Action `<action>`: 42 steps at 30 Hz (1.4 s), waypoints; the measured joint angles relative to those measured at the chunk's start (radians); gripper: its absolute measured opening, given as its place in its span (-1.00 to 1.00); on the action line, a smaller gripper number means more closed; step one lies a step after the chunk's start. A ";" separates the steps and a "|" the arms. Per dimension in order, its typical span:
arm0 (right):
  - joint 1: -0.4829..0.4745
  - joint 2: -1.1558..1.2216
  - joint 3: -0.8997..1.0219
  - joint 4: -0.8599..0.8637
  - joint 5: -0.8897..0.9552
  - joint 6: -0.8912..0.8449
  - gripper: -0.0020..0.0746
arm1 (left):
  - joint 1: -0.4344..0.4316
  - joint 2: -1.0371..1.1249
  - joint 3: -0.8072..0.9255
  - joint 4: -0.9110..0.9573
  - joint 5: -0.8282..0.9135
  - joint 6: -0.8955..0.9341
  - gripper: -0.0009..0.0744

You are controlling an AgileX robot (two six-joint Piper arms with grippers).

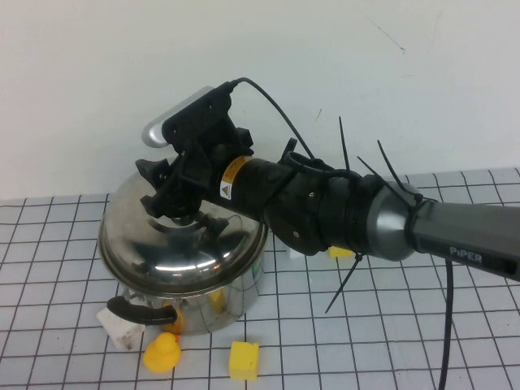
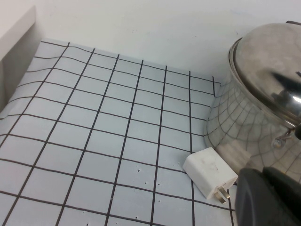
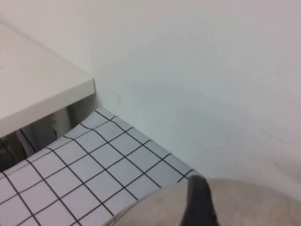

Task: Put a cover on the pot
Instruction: Place the pot lid on the pot

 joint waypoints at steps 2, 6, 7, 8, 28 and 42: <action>0.000 -0.001 0.000 -0.001 0.005 0.000 0.23 | 0.000 0.000 0.000 0.000 0.000 0.000 -0.98; -0.002 0.010 0.000 -0.002 0.009 0.000 0.23 | 0.000 0.000 0.000 0.000 0.000 0.000 -0.98; -0.002 0.012 0.000 -0.004 0.010 0.000 0.23 | 0.000 0.000 0.000 0.000 0.000 0.000 -0.98; -0.002 0.016 0.000 -0.004 0.013 0.000 0.23 | 0.000 0.000 0.000 0.000 0.000 0.000 -0.98; -0.006 0.042 0.002 -0.012 0.124 0.000 -0.05 | 0.000 0.000 0.000 0.000 0.000 0.000 -0.98; -0.006 0.034 0.002 -0.013 0.140 0.000 0.06 | 0.000 0.000 0.000 0.000 0.000 0.002 -0.98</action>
